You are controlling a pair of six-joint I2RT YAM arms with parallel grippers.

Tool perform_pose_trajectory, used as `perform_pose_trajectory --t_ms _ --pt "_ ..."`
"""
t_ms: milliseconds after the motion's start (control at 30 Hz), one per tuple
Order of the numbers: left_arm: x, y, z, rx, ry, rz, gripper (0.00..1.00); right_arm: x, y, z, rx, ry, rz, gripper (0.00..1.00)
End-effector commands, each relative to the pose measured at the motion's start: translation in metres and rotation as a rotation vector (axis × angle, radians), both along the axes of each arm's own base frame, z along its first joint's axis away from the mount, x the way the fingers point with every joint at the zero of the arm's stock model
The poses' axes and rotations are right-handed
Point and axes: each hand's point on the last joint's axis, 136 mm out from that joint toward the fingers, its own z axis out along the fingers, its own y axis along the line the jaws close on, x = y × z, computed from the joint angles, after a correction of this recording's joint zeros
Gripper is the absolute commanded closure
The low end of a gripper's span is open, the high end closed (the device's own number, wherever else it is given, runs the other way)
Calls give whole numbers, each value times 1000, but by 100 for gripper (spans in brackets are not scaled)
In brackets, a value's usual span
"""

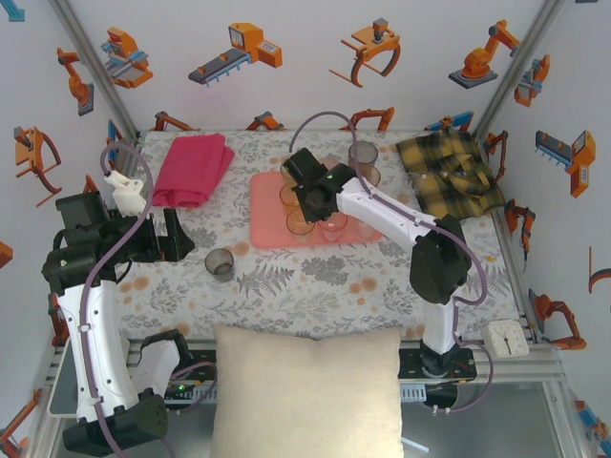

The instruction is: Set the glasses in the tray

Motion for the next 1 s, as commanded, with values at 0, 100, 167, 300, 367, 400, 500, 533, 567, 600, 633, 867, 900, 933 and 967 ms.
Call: perform_pose_trajectory --t_ms 0,100,167,300,367,400,500,533,567,600,633,867,900,933,967 --pt "-2 -2 4 -16 -8 -5 3 9 9 2 19 -18 13 96" --pt "-2 -3 4 -17 -7 -6 3 12 12 -1 20 -12 16 96" --pt "-2 -2 3 -15 -8 -4 3 13 13 -3 17 -12 17 96" --pt "-2 -2 3 -12 -9 -2 3 17 14 -7 7 -13 14 96" --pt "-3 -2 2 -10 -7 -3 3 20 15 -8 1 -16 15 96" --pt "-3 -2 2 -9 -8 -3 3 21 15 -9 0 -16 13 96" --pt "-3 -2 2 -11 -8 -2 3 23 15 -14 -9 -10 11 96" --pt "-3 -2 2 -11 -8 -3 3 24 15 -17 -11 -6 9 96" --pt "-3 -2 2 -12 -9 -4 3 24 16 -18 -9 -5 7 96" --pt "-3 -2 3 -12 -9 -3 3 24 16 -19 -11 -2 7 96" --pt "-3 -2 3 -10 -11 -5 3 24 16 -20 -12 -2 5 96" --pt "-3 -2 2 -11 -8 -5 3 28 16 -27 -21 2 2 96" --pt "-3 -2 2 -10 -8 -4 3 28 16 -26 -18 1 2 96" --pt "-2 -2 1 -9 -8 -6 3 29 16 -27 -18 4 0 96" --pt "-2 -1 1 -9 -6 -4 3 30 16 -28 -18 5 0 96"
